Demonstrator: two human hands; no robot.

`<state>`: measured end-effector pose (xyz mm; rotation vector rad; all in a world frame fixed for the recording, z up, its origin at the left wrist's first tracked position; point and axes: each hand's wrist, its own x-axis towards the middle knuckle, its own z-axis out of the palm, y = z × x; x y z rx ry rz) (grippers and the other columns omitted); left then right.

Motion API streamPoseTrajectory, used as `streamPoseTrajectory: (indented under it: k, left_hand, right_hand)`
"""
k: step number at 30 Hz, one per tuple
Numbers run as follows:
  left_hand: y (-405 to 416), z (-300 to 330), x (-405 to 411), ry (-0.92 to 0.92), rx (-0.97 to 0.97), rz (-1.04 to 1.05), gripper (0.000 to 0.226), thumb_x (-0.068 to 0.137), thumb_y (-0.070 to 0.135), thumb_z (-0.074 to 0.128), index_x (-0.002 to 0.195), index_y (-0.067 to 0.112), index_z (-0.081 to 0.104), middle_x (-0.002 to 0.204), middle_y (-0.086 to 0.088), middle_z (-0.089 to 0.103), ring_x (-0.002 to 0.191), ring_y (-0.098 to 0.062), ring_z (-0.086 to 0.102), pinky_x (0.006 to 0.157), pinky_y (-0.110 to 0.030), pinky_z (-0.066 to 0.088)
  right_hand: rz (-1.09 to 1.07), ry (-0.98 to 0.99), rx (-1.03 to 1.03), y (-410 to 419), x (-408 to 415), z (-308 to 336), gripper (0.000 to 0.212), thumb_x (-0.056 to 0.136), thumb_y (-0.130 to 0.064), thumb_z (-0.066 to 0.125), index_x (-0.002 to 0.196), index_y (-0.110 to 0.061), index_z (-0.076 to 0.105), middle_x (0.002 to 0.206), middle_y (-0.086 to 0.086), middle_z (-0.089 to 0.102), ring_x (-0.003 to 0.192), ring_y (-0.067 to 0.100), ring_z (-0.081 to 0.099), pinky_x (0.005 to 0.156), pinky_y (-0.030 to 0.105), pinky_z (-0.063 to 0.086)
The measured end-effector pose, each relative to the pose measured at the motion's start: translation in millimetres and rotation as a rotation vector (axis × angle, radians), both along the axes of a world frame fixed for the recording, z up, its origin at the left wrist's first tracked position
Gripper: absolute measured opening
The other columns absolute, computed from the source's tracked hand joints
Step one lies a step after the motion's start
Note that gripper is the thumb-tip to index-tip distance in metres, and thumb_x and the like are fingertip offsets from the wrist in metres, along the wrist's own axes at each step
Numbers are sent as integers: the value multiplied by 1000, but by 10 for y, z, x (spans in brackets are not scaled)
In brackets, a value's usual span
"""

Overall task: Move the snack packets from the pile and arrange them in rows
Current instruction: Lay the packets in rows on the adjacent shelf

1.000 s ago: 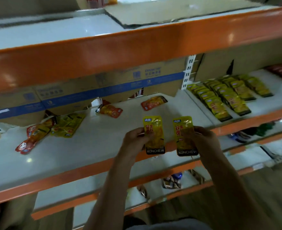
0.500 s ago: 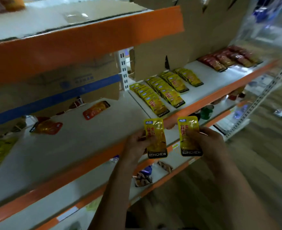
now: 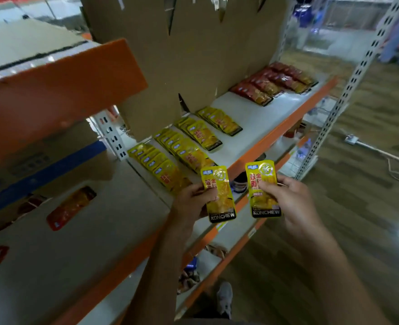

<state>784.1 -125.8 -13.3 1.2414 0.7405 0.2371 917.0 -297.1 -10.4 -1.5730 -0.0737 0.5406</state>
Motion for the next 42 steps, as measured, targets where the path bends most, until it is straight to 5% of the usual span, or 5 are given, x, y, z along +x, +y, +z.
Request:
streamPoseTrajectory:
  k: [15,19,23,30,42]
  left_hand:
    - [456,154,1108,36,93,75,14,91,8,64,84,11,76,82,-14,73,73,-27,66,62,-27,48]
    - [542,111,1312,79,92,200,11,90,13,69,83,15,78,89,-14,77,88,-37,71,78,-43,54]
    - [561,71,1527,93,73,342,5,86,17,74,86,15,78,91,-11,77,95,-37,71,88,-51,55]
    - [337,88,1920,100,121,554,17,83,16,78,98,8,74,85,-3,77,79,-13,74,64,-24,49]
    - [226,100,2073,173,121,786,16,89,13,73,103,5,71,78,0,64,60,-7,60,47,-14,45]
  right_hand:
    - [5,22,42,569,1155,-5,22,78,-10,80,99,-11,72,87,10,77,79,26,74,77,42,61]
    - [95,2,19,725,1511,-30,19,82,-7,76,100,-9,71,84,10,75,63,15,71,57,25,58]
    - [226,-3,-30,893,1927,-25,20,82,-7,76,101,-7,71,84,11,76,71,23,74,69,36,61]
    - [441,-45,-82,1060,2562,8,10,90,-6,67,84,-11,73,67,2,74,54,9,68,48,20,54]
    - [670,-23,-137,1443,2908,-146,6,86,-18,73,91,-16,75,88,6,77,87,27,73,86,52,58]
